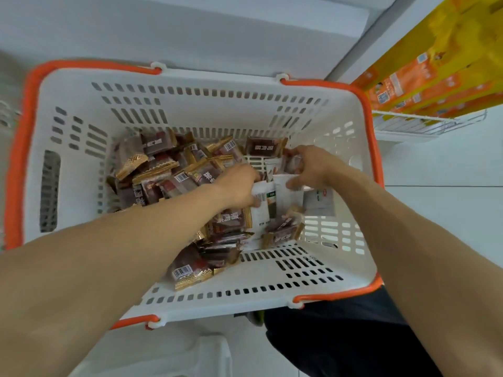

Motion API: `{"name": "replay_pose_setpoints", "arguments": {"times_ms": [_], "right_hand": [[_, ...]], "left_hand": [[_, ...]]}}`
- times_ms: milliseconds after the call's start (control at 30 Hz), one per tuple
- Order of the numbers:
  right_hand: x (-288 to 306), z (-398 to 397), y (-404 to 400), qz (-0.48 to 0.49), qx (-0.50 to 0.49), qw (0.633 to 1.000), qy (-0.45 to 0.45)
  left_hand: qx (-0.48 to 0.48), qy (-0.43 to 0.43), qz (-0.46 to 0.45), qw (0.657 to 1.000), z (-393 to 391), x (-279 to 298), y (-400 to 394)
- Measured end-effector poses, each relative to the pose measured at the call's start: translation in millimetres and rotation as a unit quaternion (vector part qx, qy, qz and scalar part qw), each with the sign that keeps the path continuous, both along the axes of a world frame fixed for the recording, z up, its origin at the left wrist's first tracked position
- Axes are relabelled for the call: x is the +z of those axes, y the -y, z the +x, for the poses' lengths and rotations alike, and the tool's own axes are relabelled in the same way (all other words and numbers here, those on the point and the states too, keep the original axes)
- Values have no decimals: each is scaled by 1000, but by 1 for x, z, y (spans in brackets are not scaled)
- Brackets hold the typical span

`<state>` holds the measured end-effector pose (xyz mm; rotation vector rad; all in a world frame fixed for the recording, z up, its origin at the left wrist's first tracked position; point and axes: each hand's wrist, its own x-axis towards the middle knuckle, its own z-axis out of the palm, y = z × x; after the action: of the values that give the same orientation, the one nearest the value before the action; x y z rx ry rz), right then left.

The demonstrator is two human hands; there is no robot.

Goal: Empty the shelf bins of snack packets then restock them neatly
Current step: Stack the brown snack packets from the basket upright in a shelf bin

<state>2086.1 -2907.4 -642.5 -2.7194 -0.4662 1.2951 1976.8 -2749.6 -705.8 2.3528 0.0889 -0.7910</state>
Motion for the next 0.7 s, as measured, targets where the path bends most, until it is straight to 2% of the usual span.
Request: {"name": "replay_pose_setpoints", "arguments": {"times_ms": [100,267,500,700], "right_hand": [[16,2,-1,-47,73,996,0],[20,-17,6,-131,214,962,103],[17,-39,19,-143,275,940,146],[24,-44,23,-193,318,925,75]], "left_hand": [[63,28,-58,996,-9,16,-8],[111,99,-53,988,-23,37,-16],[167,104,-71,978,-44,50,-29],[204,91,-95,970,-62,62,-31]]}}
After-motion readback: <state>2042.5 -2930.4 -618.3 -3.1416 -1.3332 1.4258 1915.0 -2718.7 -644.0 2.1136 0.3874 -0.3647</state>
